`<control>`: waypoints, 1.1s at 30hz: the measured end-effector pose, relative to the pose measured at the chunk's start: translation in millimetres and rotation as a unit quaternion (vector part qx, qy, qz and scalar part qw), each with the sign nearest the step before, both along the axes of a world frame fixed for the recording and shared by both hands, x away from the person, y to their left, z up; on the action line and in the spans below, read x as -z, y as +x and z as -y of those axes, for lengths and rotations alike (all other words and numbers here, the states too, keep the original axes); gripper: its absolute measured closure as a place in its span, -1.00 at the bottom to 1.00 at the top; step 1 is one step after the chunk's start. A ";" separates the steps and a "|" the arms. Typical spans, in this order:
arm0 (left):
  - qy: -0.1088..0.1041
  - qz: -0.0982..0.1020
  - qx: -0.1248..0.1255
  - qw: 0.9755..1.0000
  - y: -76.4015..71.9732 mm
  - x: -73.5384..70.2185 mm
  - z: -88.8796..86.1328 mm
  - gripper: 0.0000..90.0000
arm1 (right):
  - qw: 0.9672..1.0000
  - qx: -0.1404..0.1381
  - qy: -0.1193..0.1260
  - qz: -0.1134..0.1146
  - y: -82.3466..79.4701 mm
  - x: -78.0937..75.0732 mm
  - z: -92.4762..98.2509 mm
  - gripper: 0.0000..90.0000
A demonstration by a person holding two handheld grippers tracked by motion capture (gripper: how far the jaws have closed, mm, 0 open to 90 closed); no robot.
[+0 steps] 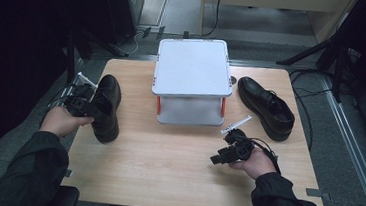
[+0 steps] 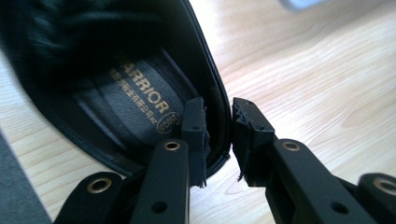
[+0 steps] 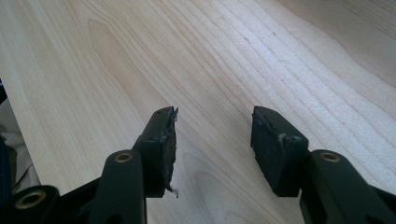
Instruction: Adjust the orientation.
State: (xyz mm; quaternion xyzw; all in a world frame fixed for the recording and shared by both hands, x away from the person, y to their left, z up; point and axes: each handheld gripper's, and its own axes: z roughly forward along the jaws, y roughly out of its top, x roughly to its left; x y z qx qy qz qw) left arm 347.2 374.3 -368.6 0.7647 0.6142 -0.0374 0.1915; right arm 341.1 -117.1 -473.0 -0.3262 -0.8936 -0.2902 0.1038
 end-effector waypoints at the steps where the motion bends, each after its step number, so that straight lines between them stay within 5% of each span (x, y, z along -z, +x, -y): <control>1: 0.001 0.007 -0.005 1.000 0.3 -4.9 -2.0 0.66 | 1.000 0.000 0.000 0.000 0.0 0.1 -0.1 0.14; 6: -0.001 0.015 -0.032 0.999 1.7 -23.0 -18.3 0.65 | 1.000 -0.003 -0.001 -0.002 -0.5 0.1 -0.5 0.14; 10: 0.001 0.010 -0.058 0.998 1.2 -23.4 -35.6 0.60 | 1.000 -0.004 -0.001 -0.001 0.0 0.6 -0.2 0.14; 18: 0.001 -0.004 -0.101 0.995 1.7 -6.4 -58.6 0.59 | 1.000 -0.003 -0.004 -0.002 0.0 0.9 -0.5 0.14; 26: 0.008 -0.018 -0.114 0.993 9.8 18.8 -57.5 0.57 | 1.000 -0.003 -0.005 -0.003 -0.2 1.4 -0.2 0.13; 33: 0.007 -0.028 -0.141 0.990 23.0 35.0 -58.8 0.54 | 1.000 0.000 -0.007 -0.005 -1.5 2.1 1.4 0.13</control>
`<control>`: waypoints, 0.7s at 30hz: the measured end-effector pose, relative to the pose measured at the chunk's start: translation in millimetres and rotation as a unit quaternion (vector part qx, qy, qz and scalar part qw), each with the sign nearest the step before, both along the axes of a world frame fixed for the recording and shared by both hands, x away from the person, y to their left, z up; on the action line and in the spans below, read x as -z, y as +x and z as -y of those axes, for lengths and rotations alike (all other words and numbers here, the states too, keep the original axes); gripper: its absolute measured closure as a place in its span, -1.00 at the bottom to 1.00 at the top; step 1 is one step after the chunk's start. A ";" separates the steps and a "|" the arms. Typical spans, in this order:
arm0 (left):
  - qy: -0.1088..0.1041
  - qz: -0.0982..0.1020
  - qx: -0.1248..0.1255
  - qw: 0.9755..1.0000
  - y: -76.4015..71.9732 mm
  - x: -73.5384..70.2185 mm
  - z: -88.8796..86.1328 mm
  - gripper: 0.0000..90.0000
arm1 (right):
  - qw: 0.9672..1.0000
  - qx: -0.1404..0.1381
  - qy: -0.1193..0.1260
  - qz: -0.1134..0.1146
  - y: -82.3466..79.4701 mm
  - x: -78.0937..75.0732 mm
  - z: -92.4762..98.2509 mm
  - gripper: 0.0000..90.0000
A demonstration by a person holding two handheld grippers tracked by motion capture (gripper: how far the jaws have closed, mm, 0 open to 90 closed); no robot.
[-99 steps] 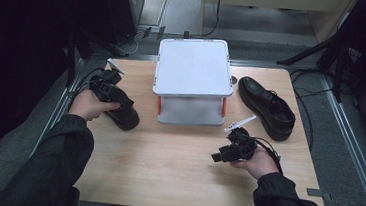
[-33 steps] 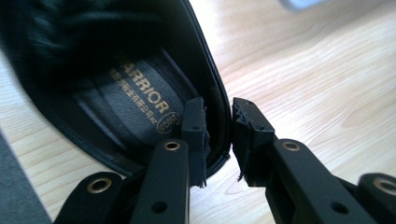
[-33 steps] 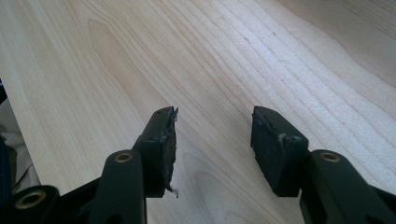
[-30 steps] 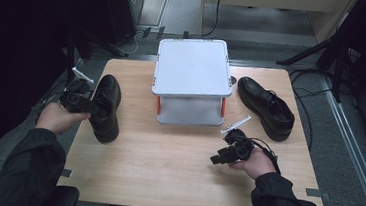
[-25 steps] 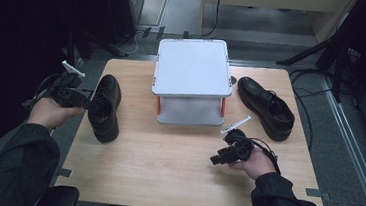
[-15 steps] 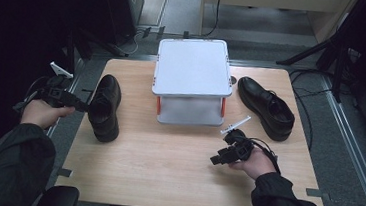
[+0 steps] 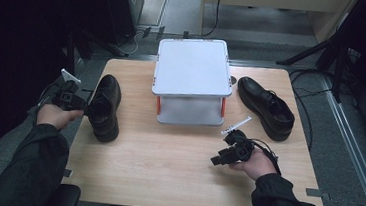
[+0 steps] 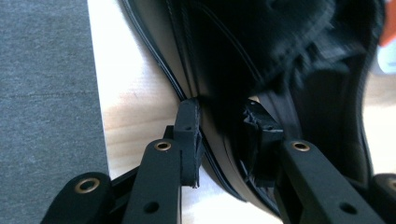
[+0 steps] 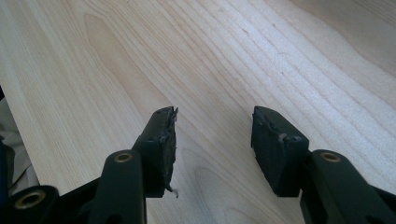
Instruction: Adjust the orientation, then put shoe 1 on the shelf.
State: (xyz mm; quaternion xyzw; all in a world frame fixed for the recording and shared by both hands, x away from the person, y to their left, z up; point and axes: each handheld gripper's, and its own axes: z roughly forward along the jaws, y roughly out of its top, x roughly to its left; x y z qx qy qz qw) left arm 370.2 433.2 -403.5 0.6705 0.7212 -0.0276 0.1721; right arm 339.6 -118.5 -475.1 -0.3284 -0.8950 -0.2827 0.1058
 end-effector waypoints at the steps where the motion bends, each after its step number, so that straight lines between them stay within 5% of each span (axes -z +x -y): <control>1: 0.001 -0.002 -0.001 1.000 2.1 1.4 0.0 0.54 | 1.000 0.001 -0.001 -0.001 -0.5 0.2 0.5 0.13; 8: 0.024 -0.020 -0.006 0.999 11.0 5.7 6.6 0.59 | 1.000 0.009 -0.004 0.001 -1.6 1.2 4.6 0.13; 16: 0.018 -0.027 -0.028 0.999 11.0 2.6 -3.5 0.80 | 1.000 0.010 -0.005 0.001 -2.1 1.5 5.3 0.13; 21: -0.006 -0.040 -0.044 0.998 14.5 -1.0 -7.1 0.83 | 1.000 0.010 -0.002 0.000 -1.1 0.8 4.9 0.13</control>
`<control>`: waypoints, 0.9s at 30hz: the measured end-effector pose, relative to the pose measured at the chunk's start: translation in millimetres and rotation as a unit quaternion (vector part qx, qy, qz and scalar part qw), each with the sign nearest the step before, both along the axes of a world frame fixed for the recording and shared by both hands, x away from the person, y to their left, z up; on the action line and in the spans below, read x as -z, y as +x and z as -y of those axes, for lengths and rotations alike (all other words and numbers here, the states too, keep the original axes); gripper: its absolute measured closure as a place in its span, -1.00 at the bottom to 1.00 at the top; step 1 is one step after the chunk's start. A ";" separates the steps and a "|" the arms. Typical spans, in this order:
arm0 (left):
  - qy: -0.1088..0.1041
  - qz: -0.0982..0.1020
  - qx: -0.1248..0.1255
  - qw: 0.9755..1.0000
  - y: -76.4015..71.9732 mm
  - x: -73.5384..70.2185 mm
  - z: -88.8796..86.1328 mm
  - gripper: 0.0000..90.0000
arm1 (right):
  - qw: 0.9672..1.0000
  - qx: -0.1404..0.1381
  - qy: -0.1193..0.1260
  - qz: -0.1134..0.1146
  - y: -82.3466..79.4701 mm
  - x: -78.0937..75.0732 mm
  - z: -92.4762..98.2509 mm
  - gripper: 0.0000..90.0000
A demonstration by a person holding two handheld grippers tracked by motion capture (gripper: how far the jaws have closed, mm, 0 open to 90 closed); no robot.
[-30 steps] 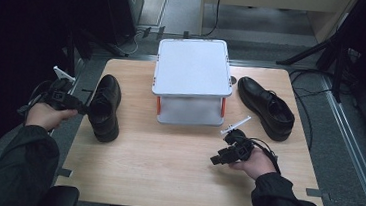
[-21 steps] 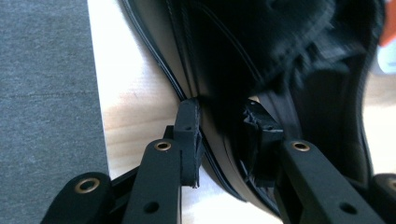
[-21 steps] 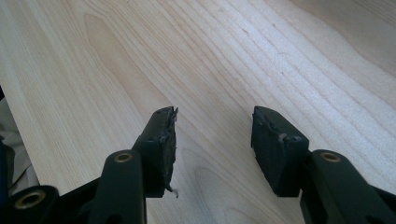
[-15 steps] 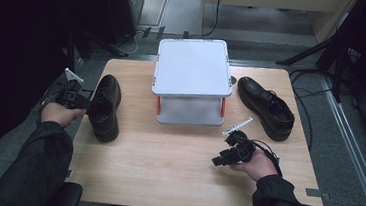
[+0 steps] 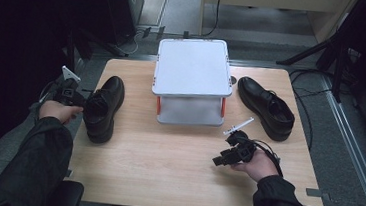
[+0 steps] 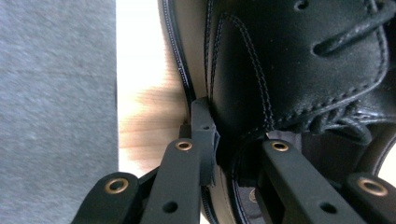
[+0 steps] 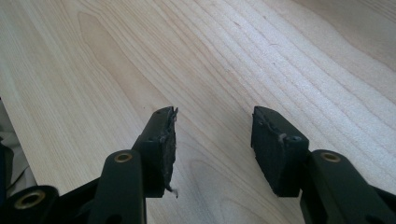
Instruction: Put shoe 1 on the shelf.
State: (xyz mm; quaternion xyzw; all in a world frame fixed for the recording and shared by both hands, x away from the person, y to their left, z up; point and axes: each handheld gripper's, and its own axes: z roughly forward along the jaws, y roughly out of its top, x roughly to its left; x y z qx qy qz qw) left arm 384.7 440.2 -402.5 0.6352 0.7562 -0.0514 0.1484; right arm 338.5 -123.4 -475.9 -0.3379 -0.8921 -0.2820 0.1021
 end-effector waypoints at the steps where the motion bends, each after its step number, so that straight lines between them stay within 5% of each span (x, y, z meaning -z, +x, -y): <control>1: -0.007 0.000 -0.006 1.000 0.7 -0.1 0.5 0.84 | 1.000 -0.001 0.001 0.000 0.2 -0.2 -0.1 0.13; 12: -0.026 0.006 -0.015 1.000 15.2 -28.2 12.1 0.87 | 1.000 -0.006 0.006 0.000 1.8 -1.1 -1.0 0.13; 27: -0.004 0.027 0.014 1.000 41.0 -99.9 52.4 0.86 | 0.999 -0.036 0.007 0.003 5.7 -3.2 -17.4 0.13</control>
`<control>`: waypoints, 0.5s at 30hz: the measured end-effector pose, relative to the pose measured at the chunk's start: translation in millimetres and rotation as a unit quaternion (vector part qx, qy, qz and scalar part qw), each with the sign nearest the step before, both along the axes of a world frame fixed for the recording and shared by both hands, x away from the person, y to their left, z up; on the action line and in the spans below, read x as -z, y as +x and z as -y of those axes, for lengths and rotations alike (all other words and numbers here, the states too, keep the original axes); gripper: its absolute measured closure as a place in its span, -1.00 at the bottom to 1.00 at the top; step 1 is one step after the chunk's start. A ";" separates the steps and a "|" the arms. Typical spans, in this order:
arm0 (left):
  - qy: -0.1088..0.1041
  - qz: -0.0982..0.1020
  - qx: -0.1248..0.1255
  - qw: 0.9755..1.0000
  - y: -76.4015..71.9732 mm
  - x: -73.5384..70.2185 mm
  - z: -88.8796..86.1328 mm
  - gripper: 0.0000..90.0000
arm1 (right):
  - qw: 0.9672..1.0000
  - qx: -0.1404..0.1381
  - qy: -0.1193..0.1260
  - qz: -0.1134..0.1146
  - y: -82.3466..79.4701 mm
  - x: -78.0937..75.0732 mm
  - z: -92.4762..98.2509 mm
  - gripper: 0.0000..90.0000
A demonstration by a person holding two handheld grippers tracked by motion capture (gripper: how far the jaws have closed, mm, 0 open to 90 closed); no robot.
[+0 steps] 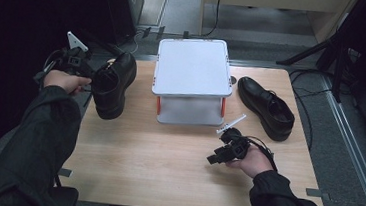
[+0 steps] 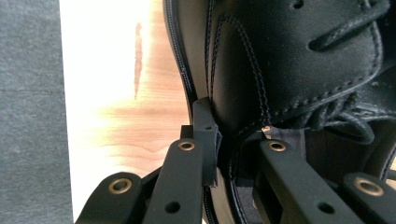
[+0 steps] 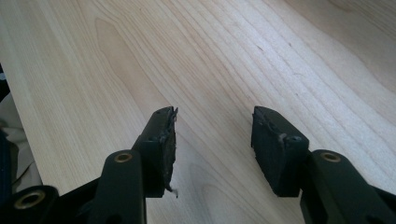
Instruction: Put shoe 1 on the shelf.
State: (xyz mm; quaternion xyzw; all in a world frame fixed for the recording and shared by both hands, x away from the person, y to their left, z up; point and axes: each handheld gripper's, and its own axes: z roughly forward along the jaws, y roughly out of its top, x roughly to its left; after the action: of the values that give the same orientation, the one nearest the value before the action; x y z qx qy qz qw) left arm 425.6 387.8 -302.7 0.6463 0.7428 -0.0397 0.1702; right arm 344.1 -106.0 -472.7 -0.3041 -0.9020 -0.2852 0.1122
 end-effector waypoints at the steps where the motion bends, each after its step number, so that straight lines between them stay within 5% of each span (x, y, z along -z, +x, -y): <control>1: 0.001 0.001 0.004 1.000 2.1 -5.6 2.8 0.86 | 1.000 -0.002 0.001 0.001 0.3 0.0 -0.7 0.13; 15: 0.005 0.025 0.019 0.999 27.2 -72.4 53.1 0.85 | 1.000 -0.011 -0.004 0.004 -3.4 -0.4 -4.4 0.13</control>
State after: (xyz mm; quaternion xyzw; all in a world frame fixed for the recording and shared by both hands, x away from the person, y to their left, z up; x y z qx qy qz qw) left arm 452.9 334.7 -230.3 0.6617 0.7262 -0.0227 0.1850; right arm 340.8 -101.5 -472.3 -0.2934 -0.9069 -0.2813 0.1110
